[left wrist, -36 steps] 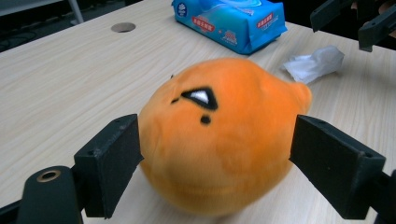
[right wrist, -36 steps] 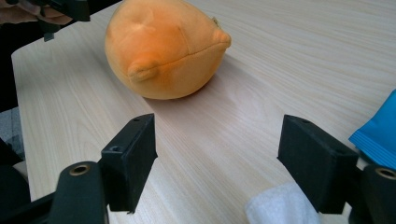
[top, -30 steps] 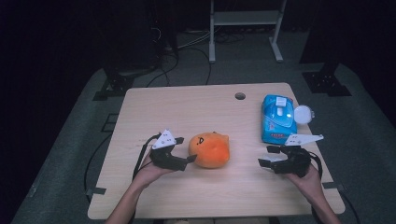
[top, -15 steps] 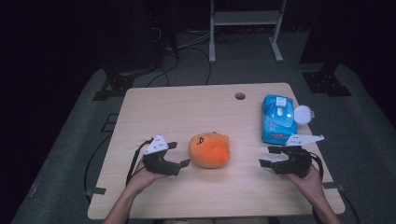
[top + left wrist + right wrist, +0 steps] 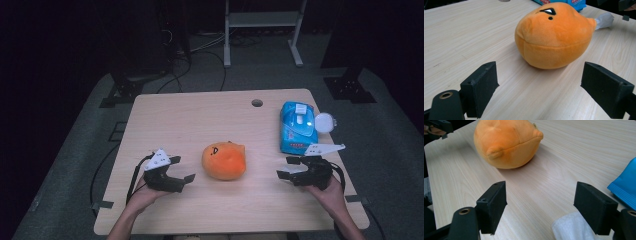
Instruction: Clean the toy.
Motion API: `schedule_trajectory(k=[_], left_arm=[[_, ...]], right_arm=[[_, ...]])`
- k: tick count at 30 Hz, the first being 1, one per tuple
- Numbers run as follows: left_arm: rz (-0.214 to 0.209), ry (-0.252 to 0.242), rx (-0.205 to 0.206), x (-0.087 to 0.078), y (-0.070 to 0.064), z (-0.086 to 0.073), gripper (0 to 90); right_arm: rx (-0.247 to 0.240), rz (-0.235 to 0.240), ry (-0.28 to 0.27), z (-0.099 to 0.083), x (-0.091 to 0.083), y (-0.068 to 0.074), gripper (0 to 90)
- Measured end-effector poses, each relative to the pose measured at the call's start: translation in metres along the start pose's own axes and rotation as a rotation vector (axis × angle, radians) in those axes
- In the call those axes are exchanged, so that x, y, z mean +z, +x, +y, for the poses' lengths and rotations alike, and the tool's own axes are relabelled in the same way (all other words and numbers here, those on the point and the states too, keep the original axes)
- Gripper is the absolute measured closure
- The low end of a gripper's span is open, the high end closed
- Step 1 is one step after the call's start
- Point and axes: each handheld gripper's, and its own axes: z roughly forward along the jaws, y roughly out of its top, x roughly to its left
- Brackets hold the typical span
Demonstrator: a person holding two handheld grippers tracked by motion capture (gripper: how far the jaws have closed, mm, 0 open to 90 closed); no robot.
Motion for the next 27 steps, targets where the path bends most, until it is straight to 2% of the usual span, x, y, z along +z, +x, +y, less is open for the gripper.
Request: schedule_trajectory(k=[11,18,27], left_arm=[[0.021,0.018,-0.009,-0.011,0.003,-0.01,12.7],[0.033,0.022,-0.032,-0.017,0.005,-0.02,12.2],[0.041,0.008,-0.051,-0.017,0.004,-0.029,11.4]], right_arm=[[0.001,0.001,0.004,-0.002,0.0,0.0,24.7],[0.003,0.004,0.009,-0.002,0.0,0.0,24.5],[-0.002,0.011,0.01,-0.003,0.002,0.001,24.5]])
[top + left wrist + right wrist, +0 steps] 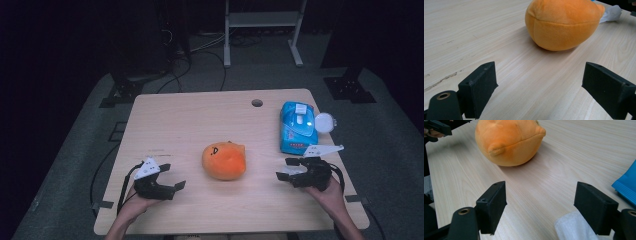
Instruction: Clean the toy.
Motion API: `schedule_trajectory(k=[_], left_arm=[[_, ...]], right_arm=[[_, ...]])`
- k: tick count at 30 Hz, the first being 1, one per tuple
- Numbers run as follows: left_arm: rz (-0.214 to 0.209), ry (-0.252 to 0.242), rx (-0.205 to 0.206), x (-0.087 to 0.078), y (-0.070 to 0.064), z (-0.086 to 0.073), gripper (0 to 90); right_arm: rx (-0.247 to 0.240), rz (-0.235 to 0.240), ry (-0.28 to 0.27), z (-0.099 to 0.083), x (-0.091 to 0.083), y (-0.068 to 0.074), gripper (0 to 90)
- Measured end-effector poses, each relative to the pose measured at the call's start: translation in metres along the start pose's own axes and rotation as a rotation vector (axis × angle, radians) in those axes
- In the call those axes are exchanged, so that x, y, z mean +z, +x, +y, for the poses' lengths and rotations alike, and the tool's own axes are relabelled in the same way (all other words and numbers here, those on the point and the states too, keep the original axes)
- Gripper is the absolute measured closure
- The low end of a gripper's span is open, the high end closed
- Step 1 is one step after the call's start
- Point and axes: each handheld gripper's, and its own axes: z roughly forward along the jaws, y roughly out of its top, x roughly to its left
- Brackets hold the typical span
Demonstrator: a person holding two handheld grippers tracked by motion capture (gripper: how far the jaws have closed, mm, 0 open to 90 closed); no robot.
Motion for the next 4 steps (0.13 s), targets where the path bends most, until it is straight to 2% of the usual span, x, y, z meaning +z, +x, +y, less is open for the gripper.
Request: schedule_trajectory(k=[4], left_arm=[[0.001,0.001,0.004,0.0009,-0.0006,-0.0013,11.2]], right_arm=[[-0.003,0.002,0.007,-0.0013,0.0014,0.0001,24.5]])
